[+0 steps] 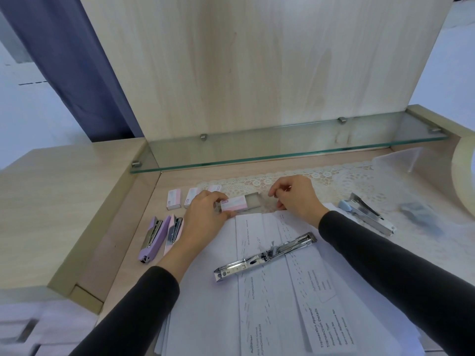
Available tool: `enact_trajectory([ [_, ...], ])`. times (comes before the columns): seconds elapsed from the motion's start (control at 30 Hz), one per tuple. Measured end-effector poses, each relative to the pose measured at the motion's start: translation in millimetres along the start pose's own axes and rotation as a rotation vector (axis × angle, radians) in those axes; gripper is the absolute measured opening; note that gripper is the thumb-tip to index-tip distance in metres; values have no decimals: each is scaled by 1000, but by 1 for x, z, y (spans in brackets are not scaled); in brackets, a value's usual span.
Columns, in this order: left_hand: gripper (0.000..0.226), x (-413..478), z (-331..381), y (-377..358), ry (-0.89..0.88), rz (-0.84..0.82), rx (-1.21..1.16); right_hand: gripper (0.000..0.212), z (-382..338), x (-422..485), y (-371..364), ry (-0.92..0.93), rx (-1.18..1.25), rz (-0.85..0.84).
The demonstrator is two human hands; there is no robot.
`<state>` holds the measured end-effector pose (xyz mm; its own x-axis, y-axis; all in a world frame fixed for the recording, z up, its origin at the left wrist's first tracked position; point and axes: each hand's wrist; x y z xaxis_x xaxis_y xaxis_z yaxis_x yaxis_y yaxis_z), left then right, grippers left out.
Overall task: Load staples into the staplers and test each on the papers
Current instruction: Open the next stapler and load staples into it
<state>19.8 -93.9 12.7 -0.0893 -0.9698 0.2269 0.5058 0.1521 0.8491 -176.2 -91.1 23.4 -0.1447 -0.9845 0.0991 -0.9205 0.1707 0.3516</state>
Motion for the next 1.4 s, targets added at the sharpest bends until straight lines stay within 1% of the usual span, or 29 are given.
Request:
enact_trajectory([
  [0.1,36,-2,2,1,-11,21,-68,21,-1,1,1,-62,59,-74],
  [0.2,35,-4,4,2,-11,26,-106,10,-3,0,1,-125,237,-177],
  [0.27,36,-4,4,3,-16,32,-115,4,-4,-1,0,-151,342,-203],
  [0.33,37,-4,4,4,-33,34,-118,2,-5,-2,0,-172,402,-204],
  [0.4,37,-4,4,5,-52,32,-112,4,-6,-3,0,-192,429,-209],
  [0.57,36,-4,7,6,-80,46,-113,12,-11,-5,-7,-215,396,-176],
  [0.7,34,-4,9,3,-90,45,-109,11,-13,-5,-12,-183,347,-155],
  [0.93,35,-5,12,2,-84,17,-108,6,-13,-3,-12,-191,341,-170],
  [1.13,36,-6,20,4,-69,3,-108,7,-11,-3,-13,-203,344,-162],
  [1.3,36,-5,20,4,-75,-24,-72,6,-9,-1,-13,-156,281,-108],
  [1.4,36,-1,16,3,-66,-49,-20,14,-8,0,-6,-127,252,-67],
])
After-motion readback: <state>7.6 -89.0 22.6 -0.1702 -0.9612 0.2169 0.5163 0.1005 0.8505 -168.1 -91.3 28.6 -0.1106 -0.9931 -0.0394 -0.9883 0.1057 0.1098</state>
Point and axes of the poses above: each hand's wrist, its own x-axis towards the middle knuckle, its own y-axis out of the back of the hand, z = x × y, and after that the axes turned 6 degrees about x, right-handed
